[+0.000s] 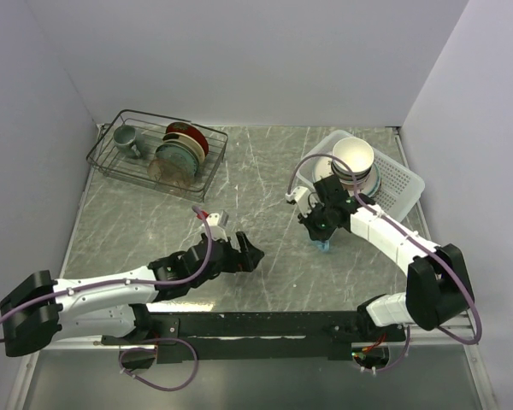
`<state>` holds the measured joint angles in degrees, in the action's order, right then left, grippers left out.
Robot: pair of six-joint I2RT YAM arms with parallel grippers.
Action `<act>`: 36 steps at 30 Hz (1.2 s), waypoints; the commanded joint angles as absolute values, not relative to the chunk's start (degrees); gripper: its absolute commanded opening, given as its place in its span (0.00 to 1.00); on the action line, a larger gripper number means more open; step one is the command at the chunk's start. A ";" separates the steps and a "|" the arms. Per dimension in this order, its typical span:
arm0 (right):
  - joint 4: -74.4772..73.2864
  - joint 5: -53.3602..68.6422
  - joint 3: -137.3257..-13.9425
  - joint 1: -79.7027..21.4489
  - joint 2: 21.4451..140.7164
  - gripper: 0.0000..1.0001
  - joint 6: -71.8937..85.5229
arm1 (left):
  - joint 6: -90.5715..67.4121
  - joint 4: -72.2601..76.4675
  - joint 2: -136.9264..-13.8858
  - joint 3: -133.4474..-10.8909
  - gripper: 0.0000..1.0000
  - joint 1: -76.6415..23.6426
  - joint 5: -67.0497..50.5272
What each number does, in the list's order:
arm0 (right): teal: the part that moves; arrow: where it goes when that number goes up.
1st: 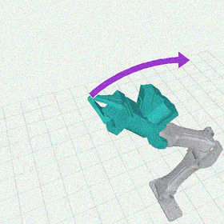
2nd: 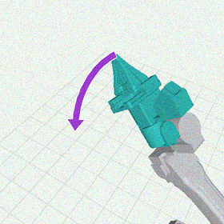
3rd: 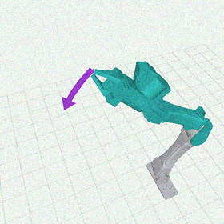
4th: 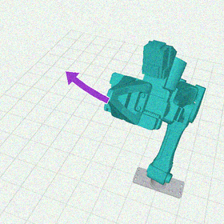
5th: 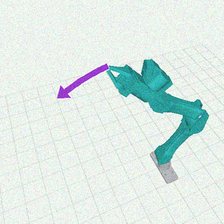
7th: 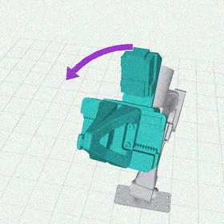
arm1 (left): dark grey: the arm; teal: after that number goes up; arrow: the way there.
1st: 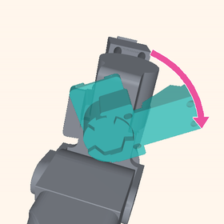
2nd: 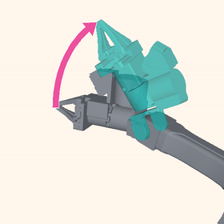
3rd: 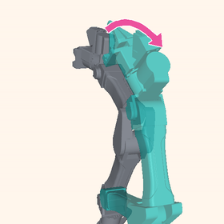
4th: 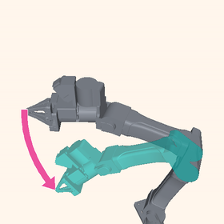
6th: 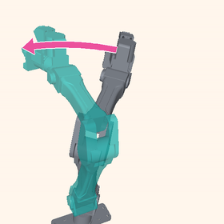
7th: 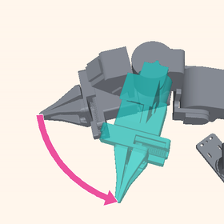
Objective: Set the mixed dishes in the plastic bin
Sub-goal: Pick up the cup at the center of the board, then place the cup in the plastic bin.
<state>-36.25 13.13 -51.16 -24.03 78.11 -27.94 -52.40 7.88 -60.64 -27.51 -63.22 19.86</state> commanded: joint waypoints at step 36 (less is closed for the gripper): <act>-41.49 23.20 -72.77 20.04 79.36 0.00 -32.79 | -49.31 1.05 -45.00 -24.35 0.99 -62.32 29.18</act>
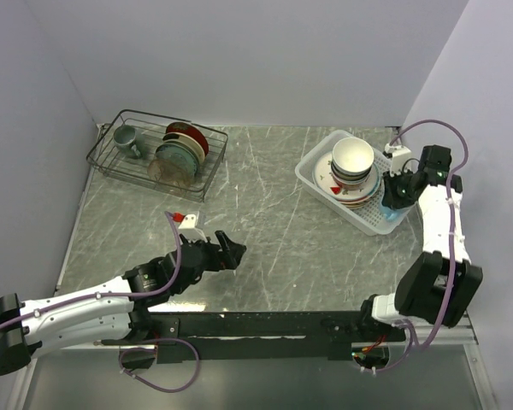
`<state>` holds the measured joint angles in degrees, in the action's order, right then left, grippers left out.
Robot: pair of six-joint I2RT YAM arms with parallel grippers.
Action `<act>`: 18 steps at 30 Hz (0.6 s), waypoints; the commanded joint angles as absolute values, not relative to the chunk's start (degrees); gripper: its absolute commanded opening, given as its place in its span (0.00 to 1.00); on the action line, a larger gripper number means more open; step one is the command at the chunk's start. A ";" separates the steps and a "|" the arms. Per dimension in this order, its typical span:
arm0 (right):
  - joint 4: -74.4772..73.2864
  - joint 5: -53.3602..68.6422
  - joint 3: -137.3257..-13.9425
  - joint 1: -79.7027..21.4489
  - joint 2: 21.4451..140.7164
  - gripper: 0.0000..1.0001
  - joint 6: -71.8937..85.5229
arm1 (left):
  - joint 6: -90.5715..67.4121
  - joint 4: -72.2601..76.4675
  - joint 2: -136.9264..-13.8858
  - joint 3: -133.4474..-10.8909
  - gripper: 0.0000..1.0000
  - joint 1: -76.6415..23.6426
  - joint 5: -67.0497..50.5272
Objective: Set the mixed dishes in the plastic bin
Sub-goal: Place the cup in the plastic bin.
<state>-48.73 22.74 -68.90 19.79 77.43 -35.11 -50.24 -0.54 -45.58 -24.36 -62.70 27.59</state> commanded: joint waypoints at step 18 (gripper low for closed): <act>-41.74 24.78 -71.46 20.04 91.75 0.11 -32.87 | -48.52 1.58 -46.32 -24.26 0.99 -61.87 28.65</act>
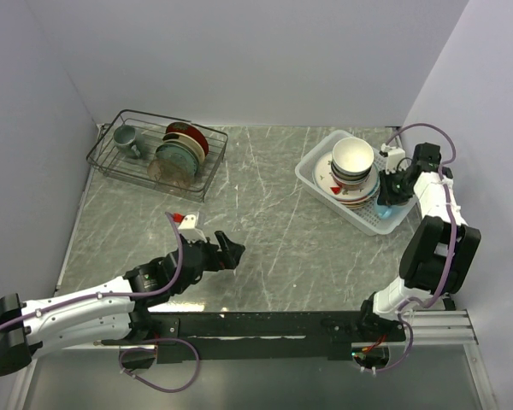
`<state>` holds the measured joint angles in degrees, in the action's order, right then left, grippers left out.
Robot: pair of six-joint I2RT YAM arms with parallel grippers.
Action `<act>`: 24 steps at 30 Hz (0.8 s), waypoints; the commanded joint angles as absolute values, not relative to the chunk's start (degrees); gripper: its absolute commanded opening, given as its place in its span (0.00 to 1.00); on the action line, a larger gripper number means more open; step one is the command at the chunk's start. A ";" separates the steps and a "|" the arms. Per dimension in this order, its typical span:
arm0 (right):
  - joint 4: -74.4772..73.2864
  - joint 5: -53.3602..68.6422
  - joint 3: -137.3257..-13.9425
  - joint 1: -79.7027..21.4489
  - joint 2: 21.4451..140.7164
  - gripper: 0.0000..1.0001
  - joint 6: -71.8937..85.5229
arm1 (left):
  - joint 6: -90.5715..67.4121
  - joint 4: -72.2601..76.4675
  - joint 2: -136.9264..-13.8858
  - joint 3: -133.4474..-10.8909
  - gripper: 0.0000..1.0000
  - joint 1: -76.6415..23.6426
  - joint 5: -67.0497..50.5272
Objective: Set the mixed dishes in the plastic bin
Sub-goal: Place the cup in the plastic bin.
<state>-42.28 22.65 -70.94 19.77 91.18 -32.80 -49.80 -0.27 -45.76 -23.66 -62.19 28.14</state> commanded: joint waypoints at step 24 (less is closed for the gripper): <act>-51.50 26.36 -78.13 23.11 71.40 0.70 -34.37 | -35.25 -15.98 -37.71 -40.40 0.99 -61.61 35.68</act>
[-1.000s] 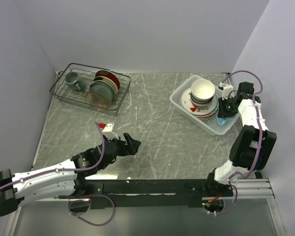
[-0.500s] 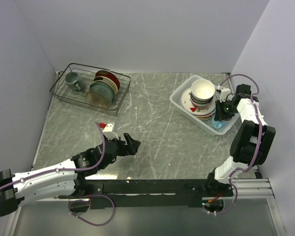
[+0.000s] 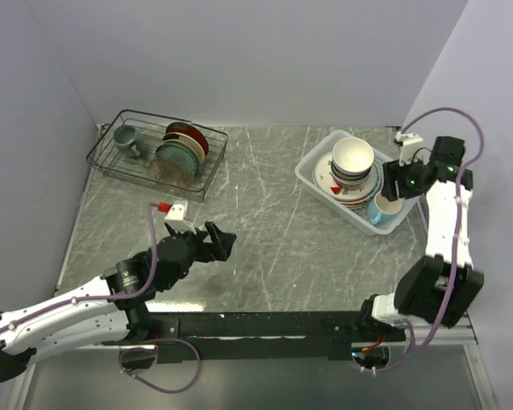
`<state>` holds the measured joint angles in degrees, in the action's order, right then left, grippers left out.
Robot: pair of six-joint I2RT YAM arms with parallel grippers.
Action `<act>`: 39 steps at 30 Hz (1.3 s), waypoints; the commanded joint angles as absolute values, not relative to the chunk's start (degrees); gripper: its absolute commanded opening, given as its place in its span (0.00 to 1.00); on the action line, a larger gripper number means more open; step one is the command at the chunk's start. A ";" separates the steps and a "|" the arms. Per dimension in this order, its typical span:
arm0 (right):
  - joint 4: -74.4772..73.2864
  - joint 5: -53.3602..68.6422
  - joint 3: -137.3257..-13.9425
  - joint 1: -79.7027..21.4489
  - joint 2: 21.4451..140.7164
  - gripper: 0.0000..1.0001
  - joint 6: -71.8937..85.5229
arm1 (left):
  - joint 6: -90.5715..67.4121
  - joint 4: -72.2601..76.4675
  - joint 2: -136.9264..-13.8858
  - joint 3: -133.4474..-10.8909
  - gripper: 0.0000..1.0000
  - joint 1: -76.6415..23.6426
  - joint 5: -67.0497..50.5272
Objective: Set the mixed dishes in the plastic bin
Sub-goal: Place the cup in the plastic bin, then reset both arms
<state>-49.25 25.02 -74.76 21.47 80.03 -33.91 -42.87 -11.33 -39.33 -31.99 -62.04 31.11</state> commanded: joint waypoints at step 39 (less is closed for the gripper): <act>-37.79 21.27 -72.25 28.12 34.54 1.00 1.49 | -19.69 -22.15 -47.81 -64.16 0.99 -37.62 24.35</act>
